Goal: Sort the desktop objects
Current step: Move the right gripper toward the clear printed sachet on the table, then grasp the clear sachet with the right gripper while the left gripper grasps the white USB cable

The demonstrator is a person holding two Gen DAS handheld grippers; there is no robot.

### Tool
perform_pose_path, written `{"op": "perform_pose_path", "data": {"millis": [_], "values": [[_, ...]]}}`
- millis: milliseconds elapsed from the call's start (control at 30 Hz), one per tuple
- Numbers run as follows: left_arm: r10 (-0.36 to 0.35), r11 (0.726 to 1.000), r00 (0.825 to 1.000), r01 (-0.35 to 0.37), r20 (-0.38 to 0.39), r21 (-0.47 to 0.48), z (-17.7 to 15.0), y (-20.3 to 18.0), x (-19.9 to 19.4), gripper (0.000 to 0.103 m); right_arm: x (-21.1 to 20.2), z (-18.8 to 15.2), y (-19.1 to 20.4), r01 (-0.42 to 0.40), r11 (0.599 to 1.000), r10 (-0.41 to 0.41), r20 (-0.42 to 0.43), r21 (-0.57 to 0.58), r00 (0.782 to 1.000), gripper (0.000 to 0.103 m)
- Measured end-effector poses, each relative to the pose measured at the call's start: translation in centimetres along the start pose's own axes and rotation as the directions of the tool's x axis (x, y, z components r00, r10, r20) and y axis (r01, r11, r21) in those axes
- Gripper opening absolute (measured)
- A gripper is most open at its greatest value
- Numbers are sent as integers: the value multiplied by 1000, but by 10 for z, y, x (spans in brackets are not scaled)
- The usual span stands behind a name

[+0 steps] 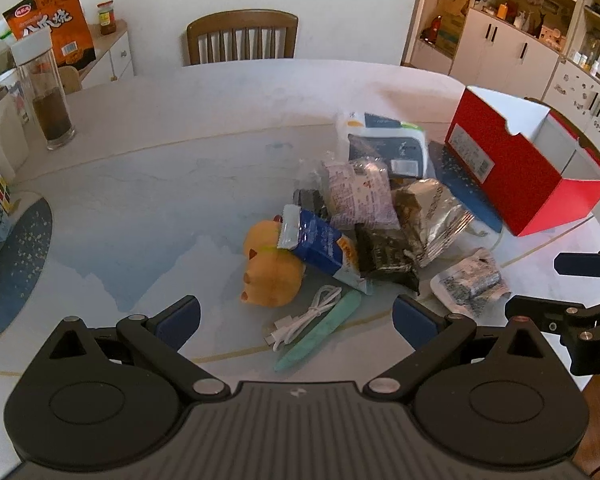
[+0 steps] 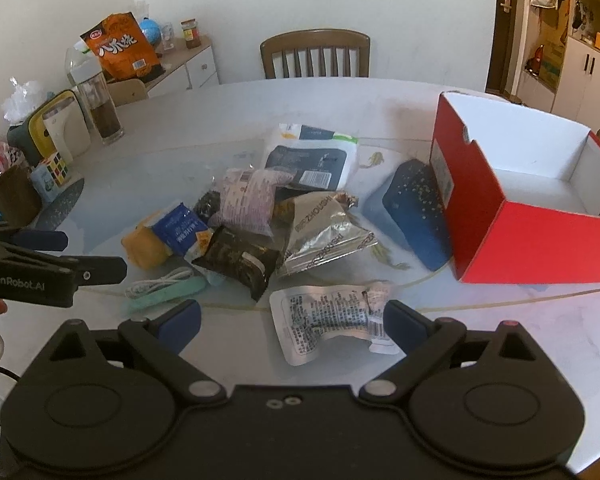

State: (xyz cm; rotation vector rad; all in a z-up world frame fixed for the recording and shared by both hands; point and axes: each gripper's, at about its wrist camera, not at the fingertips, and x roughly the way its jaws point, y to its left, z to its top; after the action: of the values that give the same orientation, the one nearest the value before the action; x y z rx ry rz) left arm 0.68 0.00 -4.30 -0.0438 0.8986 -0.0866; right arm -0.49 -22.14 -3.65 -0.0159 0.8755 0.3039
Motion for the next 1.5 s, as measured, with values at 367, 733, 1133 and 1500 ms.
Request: {"op": "perform_pose_path", "data": {"millis": [367,733,1133,1500], "values": [[19,999,1000,-18,-12,27,-18,-2,35,102,35,-6,-11,27,1000,-27,-27,-13,999,98],[20,998,1000,-19,-24,67,-27,-4,58,94,68,-5,-21,53,998,-54,-58,-32,997,98],[5,995,1000,-5,2,98,-25,-8,68,74,87,-8,-29,61,998,-64,-95,-31,993,103],[-71,997,997,72,-14,39,-27,-1,57,61,86,-7,-31,55,998,-56,-97,-10,994,100]]}}
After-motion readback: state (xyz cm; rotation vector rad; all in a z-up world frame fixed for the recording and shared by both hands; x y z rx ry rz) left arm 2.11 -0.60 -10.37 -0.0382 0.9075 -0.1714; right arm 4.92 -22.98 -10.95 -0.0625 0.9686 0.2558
